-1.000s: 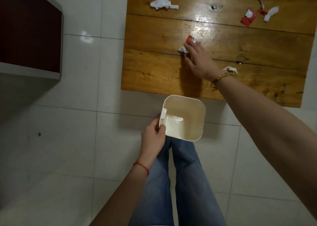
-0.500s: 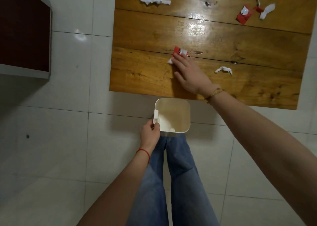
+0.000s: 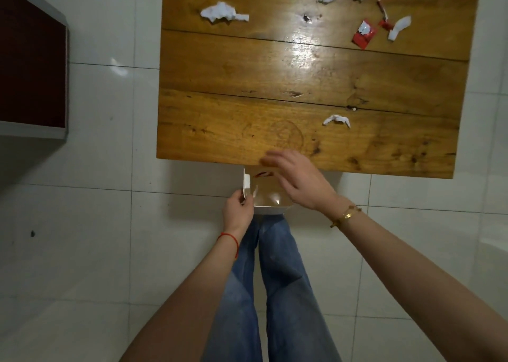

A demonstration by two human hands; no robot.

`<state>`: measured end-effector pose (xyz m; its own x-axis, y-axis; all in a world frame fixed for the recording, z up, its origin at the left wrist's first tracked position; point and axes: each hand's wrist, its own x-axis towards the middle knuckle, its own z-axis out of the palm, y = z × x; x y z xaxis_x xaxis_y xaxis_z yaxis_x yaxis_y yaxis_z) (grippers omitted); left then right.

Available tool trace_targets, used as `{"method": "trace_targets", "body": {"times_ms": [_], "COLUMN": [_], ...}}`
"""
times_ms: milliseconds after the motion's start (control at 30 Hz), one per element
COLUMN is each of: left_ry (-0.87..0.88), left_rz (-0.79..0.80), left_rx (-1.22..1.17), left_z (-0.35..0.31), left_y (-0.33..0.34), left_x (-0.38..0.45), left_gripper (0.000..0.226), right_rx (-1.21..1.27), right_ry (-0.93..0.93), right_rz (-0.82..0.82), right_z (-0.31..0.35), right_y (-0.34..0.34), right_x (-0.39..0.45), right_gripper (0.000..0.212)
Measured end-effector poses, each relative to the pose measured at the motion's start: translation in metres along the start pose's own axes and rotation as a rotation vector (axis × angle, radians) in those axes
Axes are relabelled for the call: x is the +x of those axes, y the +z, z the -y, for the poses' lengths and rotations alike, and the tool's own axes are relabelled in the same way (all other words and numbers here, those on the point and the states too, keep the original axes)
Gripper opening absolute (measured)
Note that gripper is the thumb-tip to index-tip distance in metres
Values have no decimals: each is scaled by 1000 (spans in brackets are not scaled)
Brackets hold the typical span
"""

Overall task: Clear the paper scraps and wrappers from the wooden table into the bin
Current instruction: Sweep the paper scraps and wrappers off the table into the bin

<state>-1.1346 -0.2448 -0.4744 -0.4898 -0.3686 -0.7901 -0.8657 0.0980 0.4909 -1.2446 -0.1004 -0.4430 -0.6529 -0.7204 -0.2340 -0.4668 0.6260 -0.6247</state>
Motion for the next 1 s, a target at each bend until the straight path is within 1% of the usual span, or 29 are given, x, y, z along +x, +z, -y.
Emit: {"method": "trace_targets", "body": {"times_ms": [67, 133, 167, 233, 300, 433, 500, 633, 733, 833, 1000], "left_ry": [-4, -3, -1, 3, 1, -15, -23, -45, -73, -82, -150], "left_rz": [11, 18, 22, 28, 36, 53, 61, 78, 86, 91, 129], "left_rx": [8, 21, 31, 54, 71, 47, 31, 2, -44, -31, -15], "left_z": [-1, -3, -4, -7, -9, -15, -18, -22, -23, -21, -17], "left_y": [3, 7, 9, 14, 21, 33, 38, 44, 44, 43, 40], "left_x": [0, 0, 0, -1, -1, -3, -6, -12, -17, -23, -33], "left_gripper": [21, 19, 18, 16, 16, 20, 22, 25, 20, 14, 13], "right_rx": [-12, -48, -70, -86, -75, -103, -116, -173, -149, -60, 144], "right_ry": [179, 359, 431, 545, 594, 514, 412, 155, 71, 86, 310], "right_rz": [-195, -308, -326, -298, -241, -109, -50, 135, 188, 121, -178], "right_z": [-17, -38, -49, -67, -78, -75, -66, -47, -37, -27, -15], "right_y": [-13, -27, -33, -39, -38, -24, -15, 7, 19, 23, 8], "right_x": [0, 0, 0, -1, -2, -5, -11, -37, -62, -80, -92], "right_gripper": [42, 48, 50, 56, 60, 65, 64, 60, 57, 52, 48]}}
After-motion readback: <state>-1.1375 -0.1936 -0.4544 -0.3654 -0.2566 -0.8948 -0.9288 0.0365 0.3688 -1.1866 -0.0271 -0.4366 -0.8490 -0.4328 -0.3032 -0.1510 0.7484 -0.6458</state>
